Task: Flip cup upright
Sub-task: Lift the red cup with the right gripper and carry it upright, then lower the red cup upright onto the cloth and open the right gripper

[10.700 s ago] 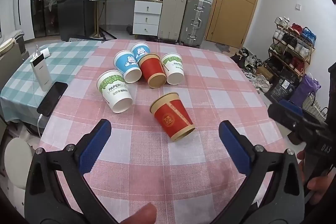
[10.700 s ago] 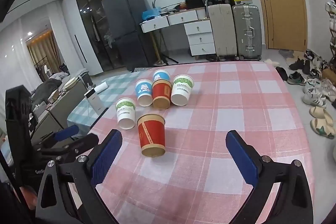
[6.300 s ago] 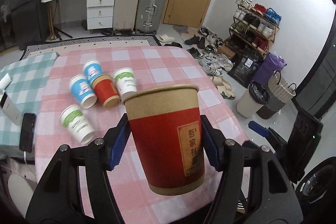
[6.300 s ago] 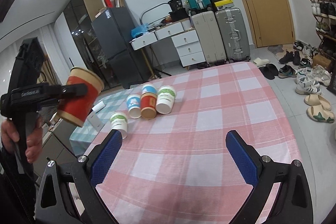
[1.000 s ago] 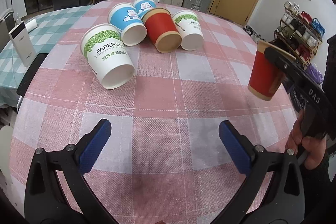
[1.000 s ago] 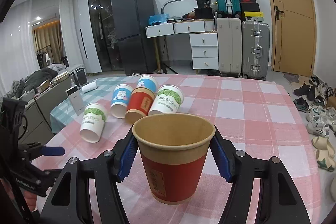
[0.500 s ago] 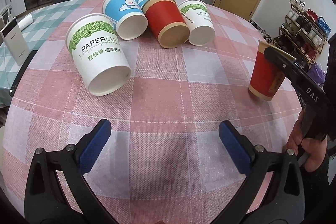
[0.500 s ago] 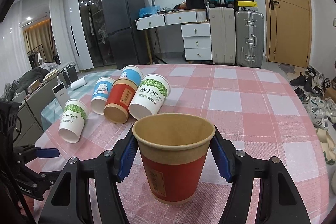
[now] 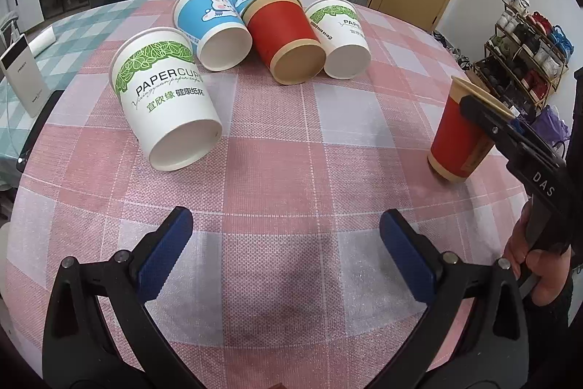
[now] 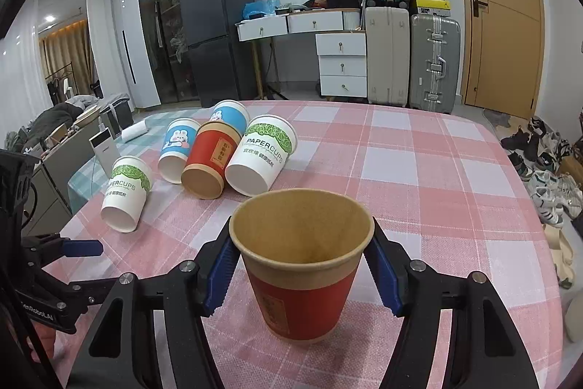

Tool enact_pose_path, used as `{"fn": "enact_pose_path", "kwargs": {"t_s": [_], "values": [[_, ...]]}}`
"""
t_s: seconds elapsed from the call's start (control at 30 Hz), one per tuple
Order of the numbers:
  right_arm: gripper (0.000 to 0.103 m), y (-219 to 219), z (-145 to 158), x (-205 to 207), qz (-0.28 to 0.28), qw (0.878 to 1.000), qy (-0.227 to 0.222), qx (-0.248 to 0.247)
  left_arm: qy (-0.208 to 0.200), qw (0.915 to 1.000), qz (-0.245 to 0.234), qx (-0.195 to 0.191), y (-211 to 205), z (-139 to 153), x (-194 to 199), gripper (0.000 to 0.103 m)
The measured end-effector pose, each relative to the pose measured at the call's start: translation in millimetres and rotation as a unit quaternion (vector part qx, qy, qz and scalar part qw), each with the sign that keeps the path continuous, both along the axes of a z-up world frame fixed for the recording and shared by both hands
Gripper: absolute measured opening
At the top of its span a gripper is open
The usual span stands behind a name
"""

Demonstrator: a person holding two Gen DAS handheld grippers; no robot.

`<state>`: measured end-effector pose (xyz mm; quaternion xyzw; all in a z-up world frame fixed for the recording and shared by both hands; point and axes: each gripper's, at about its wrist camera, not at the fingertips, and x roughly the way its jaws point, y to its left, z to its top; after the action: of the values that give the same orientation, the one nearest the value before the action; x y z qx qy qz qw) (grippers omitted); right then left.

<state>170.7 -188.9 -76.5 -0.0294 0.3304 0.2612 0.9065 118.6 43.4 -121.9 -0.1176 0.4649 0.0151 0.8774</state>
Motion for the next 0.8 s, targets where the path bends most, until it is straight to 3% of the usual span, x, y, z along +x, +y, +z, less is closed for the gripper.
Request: {"fn": "enact_pose_path", "kwargs": {"t_s": [0.73,0.8], "values": [[0.067,-2.5,-14.0,-36.7,0.011,0.998,0.06,-0.031,-0.023,0.9997,-0.001,0.01,-14.0,41.2,-46.3,0.102],[0.074,-3.2,-15.2,-38.2,0.008,0.997,0.068,-0.036,-0.027,0.9996,-0.002,0.011,-15.9,45.9,-52.0,0.102]]}}
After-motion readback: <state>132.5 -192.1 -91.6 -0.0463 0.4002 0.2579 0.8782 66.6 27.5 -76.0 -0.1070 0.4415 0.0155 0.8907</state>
